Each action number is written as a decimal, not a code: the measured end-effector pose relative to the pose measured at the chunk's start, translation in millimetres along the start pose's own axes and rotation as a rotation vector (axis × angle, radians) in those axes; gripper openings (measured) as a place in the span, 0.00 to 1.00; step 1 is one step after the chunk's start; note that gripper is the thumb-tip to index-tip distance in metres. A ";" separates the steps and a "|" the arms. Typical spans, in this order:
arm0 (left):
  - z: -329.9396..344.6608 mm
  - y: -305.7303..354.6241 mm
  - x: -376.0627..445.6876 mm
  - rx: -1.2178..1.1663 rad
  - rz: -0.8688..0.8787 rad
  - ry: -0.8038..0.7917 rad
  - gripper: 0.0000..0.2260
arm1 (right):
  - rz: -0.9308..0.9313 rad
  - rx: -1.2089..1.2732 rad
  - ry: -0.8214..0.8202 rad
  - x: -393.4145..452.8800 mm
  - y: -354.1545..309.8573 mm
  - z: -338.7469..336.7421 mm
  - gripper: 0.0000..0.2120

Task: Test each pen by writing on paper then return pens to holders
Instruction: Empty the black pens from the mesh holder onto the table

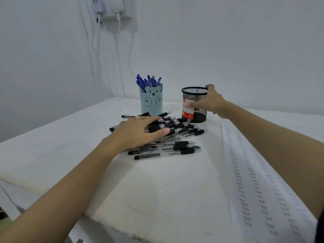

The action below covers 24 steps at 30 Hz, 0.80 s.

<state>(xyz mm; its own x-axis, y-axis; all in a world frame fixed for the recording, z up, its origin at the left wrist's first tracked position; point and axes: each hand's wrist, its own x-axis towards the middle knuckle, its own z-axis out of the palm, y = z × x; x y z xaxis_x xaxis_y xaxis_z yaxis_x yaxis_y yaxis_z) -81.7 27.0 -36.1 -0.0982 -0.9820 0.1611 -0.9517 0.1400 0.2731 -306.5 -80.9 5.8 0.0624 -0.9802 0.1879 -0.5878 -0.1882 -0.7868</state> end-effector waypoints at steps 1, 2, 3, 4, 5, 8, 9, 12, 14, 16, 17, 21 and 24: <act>-0.4 0.2 -2.0 -0.045 0.019 -0.028 0.37 | -0.009 -0.020 0.006 -1.7 -1.6 -2.1 0.46; -1.6 0.7 -4.0 -0.075 0.036 -0.063 0.38 | -0.026 -0.044 0.029 -4.1 -3.8 -3.8 0.46; -2.3 1.1 -5.0 -0.071 0.045 -0.102 0.39 | -0.053 -0.076 0.072 -7.6 -6.6 -6.2 0.44; -3.8 2.7 -6.3 -0.046 0.048 -0.139 0.39 | -0.095 -0.108 0.130 -11.0 -10.5 -7.9 0.39; -5.1 4.5 -7.9 -0.037 0.042 -0.168 0.38 | -0.151 -0.139 0.195 -15.9 -15.4 -9.7 0.33; -9.3 7.5 -13.7 -0.224 0.032 -0.107 0.33 | -0.299 -0.131 0.221 -28.5 -33.2 -11.1 0.11; -9.9 6.2 -14.3 -0.319 0.023 -0.038 0.31 | -0.306 -0.122 0.127 -33.8 -38.9 -9.4 0.06; -11.7 -0.4 -15.0 -0.463 -0.003 0.169 0.23 | -0.329 -0.241 -0.226 -53.4 -51.1 1.3 0.04; -14.1 -5.0 -16.3 -0.433 0.010 0.257 0.18 | -0.378 -0.319 -0.315 -62.5 -55.0 10.7 0.06; -15.4 -10.0 -18.8 -0.368 0.009 0.272 0.15 | -0.417 -0.345 -0.314 -65.0 -58.1 20.0 0.08; -15.4 -13.5 -20.7 -0.316 0.003 0.262 0.15 | -0.434 -0.352 -0.310 -65.4 -60.1 24.8 0.09; -10.0 -31.2 -29.1 -0.212 -0.024 0.208 0.16 | -0.479 -0.454 -0.309 -71.3 -67.3 45.5 0.14; -4.8 -39.7 -32.6 -0.248 -0.093 0.149 0.18 | -0.503 -0.583 -0.286 -75.9 -65.8 61.3 0.14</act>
<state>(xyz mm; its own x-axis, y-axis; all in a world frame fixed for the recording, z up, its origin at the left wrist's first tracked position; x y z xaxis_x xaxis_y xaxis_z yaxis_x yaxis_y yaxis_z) -39.3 54.1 -47.6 0.0472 -0.9652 0.2571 -0.8526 0.0952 0.5138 -223.1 2.2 7.3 0.5874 -0.7794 0.2178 -0.7542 -0.6248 -0.2020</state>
